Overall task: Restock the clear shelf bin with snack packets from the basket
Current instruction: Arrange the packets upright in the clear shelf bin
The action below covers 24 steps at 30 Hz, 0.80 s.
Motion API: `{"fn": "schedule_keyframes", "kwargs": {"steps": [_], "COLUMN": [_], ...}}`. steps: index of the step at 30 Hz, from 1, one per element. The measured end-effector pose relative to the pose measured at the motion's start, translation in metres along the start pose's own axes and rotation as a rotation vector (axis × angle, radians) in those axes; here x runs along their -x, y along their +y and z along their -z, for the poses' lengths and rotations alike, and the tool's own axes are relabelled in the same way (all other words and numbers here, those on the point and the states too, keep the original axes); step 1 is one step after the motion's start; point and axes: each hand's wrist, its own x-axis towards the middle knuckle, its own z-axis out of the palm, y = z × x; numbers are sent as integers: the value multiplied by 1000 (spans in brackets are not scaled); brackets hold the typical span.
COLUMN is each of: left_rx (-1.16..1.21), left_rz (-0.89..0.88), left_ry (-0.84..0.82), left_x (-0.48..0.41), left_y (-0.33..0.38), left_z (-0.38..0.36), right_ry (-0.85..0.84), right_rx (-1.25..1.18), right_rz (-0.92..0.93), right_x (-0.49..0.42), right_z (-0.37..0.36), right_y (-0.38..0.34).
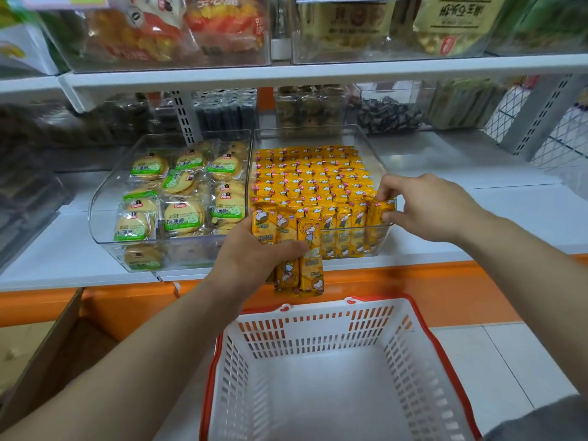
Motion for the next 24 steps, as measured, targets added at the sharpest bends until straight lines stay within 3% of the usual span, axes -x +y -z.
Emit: {"fn": "schedule_keyframes", "kwargs": {"steps": [10,17,24], "left_rx": [-4,13,-10], "left_rz": [16,11,-21], "left_ry": [5,3,84], "left_x": [0,-2,-20], "left_y": [-4,-5,3], "left_z": [-6,-15,-17], "right_ry": [-48,8,40], "right_rx": [-66,2,51], "right_rz": [-94,1,-32], "right_x": [-1,5,-11], "right_z": [-6,4,1], "right_y": [-1,-1,-1]}}
